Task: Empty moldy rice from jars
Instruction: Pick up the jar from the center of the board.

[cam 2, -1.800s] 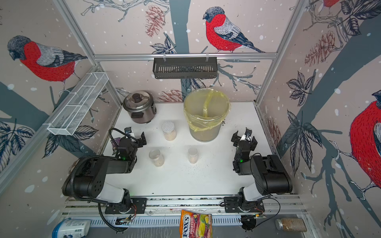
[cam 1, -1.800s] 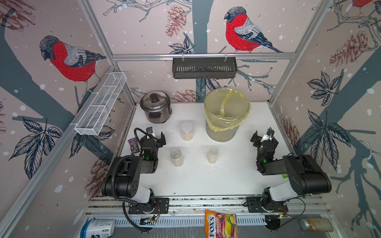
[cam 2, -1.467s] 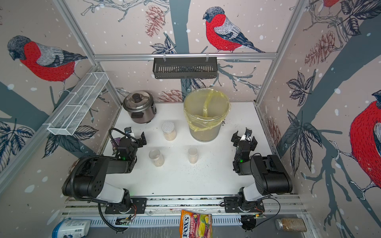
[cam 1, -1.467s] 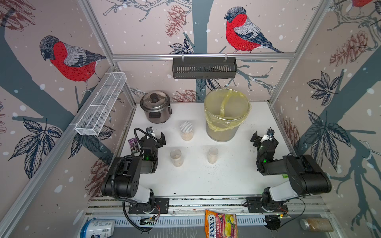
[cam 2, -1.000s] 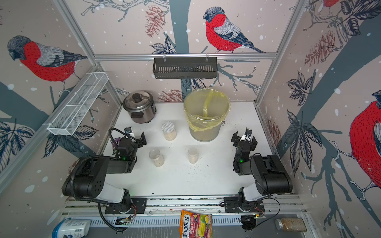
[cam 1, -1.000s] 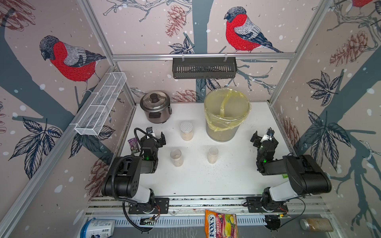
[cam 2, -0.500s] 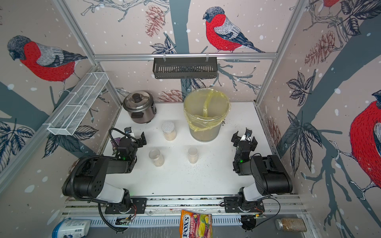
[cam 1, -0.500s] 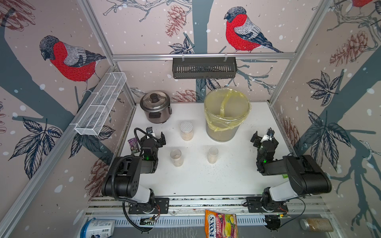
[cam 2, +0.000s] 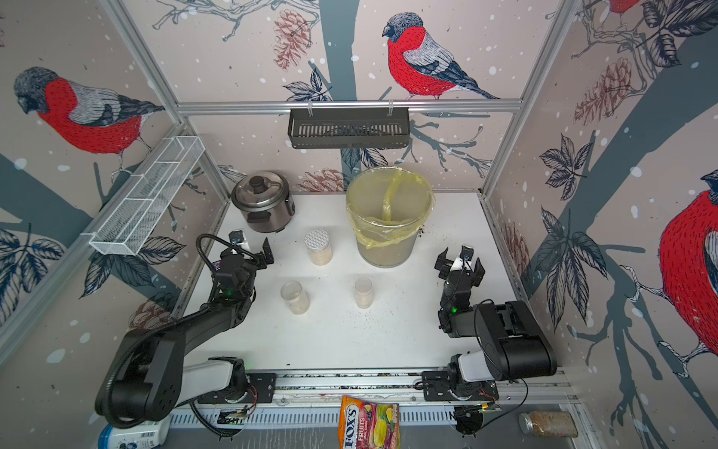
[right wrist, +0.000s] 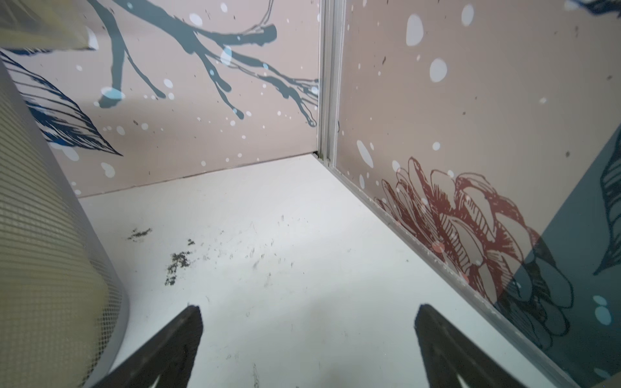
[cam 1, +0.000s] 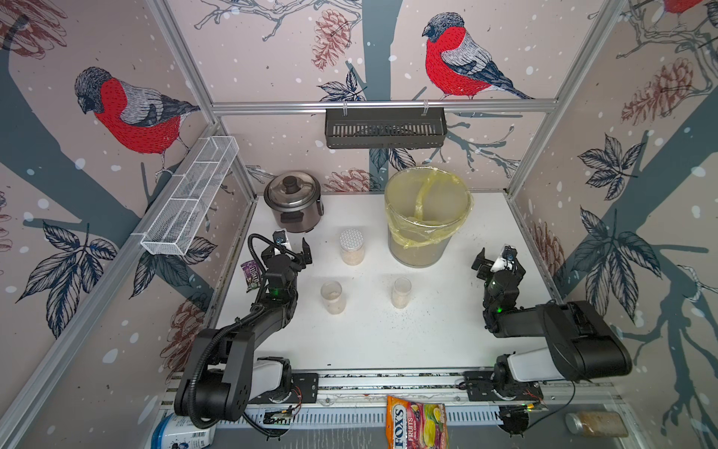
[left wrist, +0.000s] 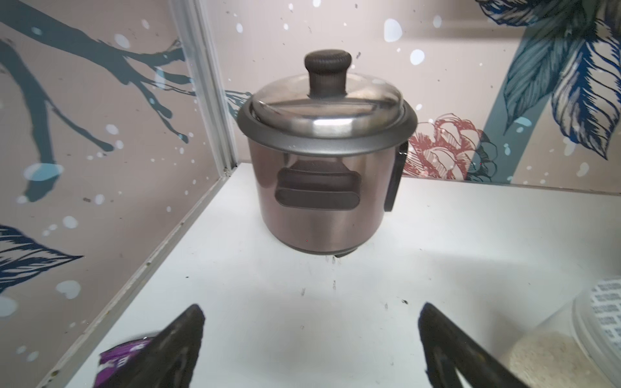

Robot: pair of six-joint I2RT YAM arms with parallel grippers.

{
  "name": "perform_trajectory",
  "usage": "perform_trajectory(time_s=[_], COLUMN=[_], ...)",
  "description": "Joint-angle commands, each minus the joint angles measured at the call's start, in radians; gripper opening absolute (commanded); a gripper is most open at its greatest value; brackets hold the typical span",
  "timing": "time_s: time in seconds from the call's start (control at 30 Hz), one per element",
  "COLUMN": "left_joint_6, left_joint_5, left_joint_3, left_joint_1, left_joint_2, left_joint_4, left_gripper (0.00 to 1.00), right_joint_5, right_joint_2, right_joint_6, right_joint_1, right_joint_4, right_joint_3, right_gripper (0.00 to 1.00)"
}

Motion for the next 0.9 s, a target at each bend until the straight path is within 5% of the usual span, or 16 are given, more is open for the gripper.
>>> perform_trajectory(time_s=[0.0,0.23,0.5,0.87], left_joint_6=[-0.038,-0.125,-0.313,-0.382], left_joint_5=[-0.047,-0.045,-0.015,0.160], left_joint_3=[-0.004,0.050,0.091,0.106], left_joint_1=[-0.016,-0.056,-0.055,-0.055], left_joint_2=[-0.058,-0.148,-0.315,-0.456], left_joint_4=[-0.061,-0.240,-0.467,-0.715], left_gripper=[0.98,0.98,0.98,0.98], right_joint_5=[0.007,0.011,0.028,0.149], right_joint_2=[-0.101,-0.341,-0.555,-0.441], right_joint_6=[-0.002,0.132,0.322,0.573], right_joint_1=[0.003,0.043,0.239,0.674], right_joint_4=[-0.110,-0.541,-1.119,-1.561], right_joint_3=[0.022,0.127,0.317,0.582], right_gripper=[1.00,1.00,1.00,1.00])
